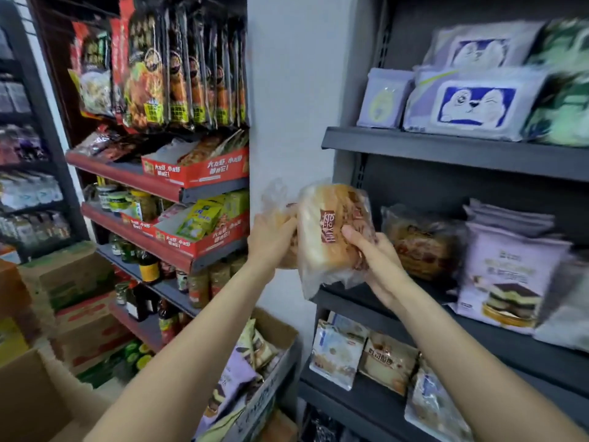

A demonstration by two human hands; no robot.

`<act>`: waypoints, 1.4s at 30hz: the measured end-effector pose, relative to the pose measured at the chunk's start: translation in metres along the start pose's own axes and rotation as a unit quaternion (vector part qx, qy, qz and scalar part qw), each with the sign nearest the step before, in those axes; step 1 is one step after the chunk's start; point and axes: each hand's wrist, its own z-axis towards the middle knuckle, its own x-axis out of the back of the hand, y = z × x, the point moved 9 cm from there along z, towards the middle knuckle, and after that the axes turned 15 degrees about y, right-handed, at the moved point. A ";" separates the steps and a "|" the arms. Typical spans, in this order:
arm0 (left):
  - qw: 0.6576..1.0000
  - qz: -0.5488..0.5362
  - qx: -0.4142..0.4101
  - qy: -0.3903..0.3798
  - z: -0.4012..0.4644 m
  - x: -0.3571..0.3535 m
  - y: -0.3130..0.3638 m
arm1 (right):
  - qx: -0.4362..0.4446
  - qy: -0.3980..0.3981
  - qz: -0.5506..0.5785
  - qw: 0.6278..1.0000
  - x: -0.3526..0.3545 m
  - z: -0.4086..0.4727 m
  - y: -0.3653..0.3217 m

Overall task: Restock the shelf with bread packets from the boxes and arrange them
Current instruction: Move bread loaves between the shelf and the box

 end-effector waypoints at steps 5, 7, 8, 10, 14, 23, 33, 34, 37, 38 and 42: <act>1.000 -0.016 -0.017 -0.014 -0.019 -0.045 0.019 | -0.130 0.165 0.231 0.950 0.055 0.010 0.029; 0.997 0.008 -0.066 -0.038 -0.025 -0.064 0.029 | -0.117 0.231 0.276 0.926 0.075 0.014 0.034; 0.995 0.020 -0.087 -0.049 -0.028 -0.072 0.033 | -0.111 0.257 0.270 0.921 0.084 0.013 0.035; 0.991 0.033 -0.110 -0.072 -0.033 -0.088 0.036 | -0.102 0.296 0.194 0.930 0.101 0.011 0.039; 0.990 0.020 -0.111 -0.082 -0.041 -0.107 0.038 | -0.060 0.340 -0.069 0.936 0.127 0.009 0.034; 0.996 0.009 -0.082 -0.032 -0.036 -0.123 0.036 | -0.051 0.307 0.206 0.928 0.112 0.017 0.033; 0.998 0.037 -0.053 -0.027 -0.029 -0.111 0.007 | 0.099 0.251 -0.558 0.785 0.121 0.006 0.014; 0.998 0.034 -0.052 -0.033 -0.029 -0.110 0.005 | 0.218 0.255 -0.646 0.686 0.114 0.003 -0.002; 0.997 0.023 -0.050 -0.048 -0.030 -0.109 0.003 | 0.402 0.225 -0.708 0.536 0.086 0.000 -0.019; 0.997 0.018 -0.052 -0.050 -0.030 -0.107 0.003 | 0.418 0.203 -0.710 0.529 0.081 0.006 -0.021; 0.998 -0.017 -0.042 -0.052 -0.025 -0.093 0.001 | 0.385 0.138 -0.763 0.500 0.077 0.023 -0.019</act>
